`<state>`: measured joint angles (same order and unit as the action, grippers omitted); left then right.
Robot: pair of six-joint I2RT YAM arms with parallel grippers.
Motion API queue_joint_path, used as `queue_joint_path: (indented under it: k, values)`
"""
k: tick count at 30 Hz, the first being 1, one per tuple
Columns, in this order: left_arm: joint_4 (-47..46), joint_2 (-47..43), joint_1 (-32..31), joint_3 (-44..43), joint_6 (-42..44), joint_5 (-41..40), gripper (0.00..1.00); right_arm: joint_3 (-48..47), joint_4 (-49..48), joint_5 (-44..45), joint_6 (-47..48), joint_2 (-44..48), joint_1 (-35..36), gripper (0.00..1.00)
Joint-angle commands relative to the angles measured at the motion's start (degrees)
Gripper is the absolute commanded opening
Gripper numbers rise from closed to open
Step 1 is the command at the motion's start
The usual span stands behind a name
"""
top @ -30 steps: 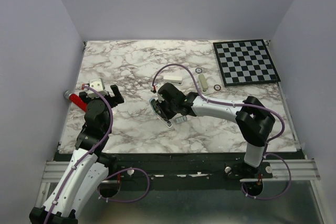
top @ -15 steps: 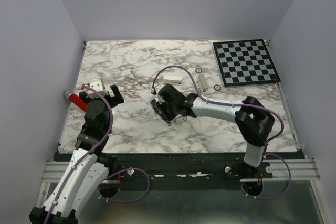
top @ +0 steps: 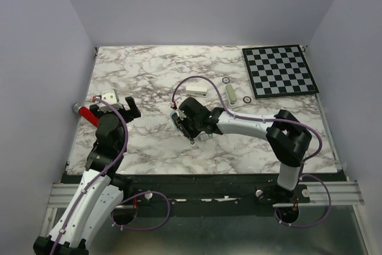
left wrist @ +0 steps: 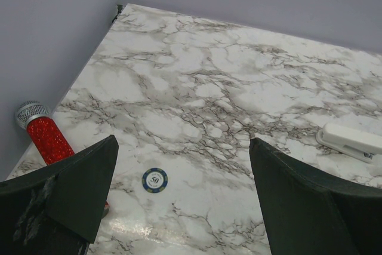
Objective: Load the staples into the stapler
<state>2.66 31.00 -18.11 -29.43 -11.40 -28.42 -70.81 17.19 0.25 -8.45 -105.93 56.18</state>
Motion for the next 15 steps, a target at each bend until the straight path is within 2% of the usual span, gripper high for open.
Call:
queue_joint_path:
  k: [1, 15]
  values:
    - [-0.6, -0.8, -0.1, 0.2, 0.4, 0.7, 0.99, 0.1, -0.1, 2.6, 0.8, -1.6, 0.7, 0.15]
    - [-0.7, -0.7, -0.1, 0.2, 0.5, 0.7, 0.99, 1.9, 0.2, 3.4, 1.0, -1.8, 1.6, 0.16]
